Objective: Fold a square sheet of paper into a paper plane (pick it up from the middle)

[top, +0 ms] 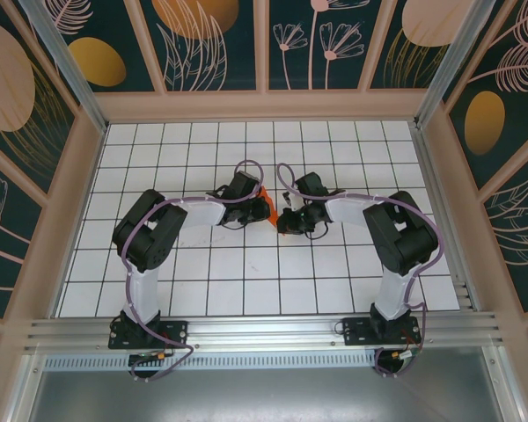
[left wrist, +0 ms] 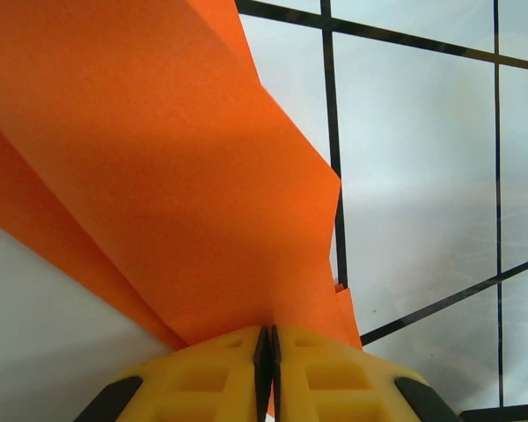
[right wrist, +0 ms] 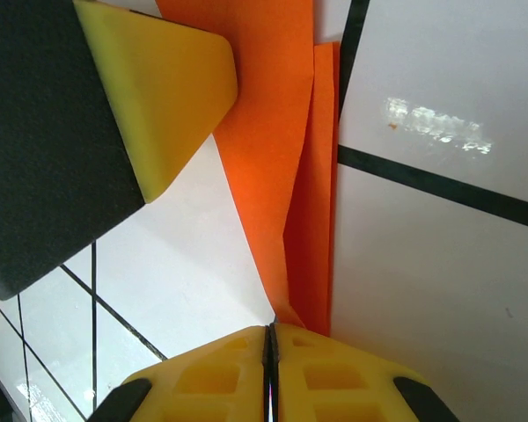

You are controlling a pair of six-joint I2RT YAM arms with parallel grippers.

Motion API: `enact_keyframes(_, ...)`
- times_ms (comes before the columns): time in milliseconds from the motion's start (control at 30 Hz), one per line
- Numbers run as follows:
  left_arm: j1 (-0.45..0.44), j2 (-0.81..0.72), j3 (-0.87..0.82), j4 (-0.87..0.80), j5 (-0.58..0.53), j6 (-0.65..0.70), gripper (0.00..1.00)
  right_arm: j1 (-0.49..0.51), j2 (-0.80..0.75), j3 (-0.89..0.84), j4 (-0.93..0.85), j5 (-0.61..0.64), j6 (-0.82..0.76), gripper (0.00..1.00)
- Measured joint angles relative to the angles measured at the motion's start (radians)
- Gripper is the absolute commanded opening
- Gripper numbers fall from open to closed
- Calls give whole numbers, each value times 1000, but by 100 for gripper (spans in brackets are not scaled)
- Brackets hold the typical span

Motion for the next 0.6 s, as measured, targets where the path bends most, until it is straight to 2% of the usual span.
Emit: enact_keyframes(600, 0, 0, -7, 11, -2, 0, 14, 0, -7, -53, 69, 12, 19, 9)
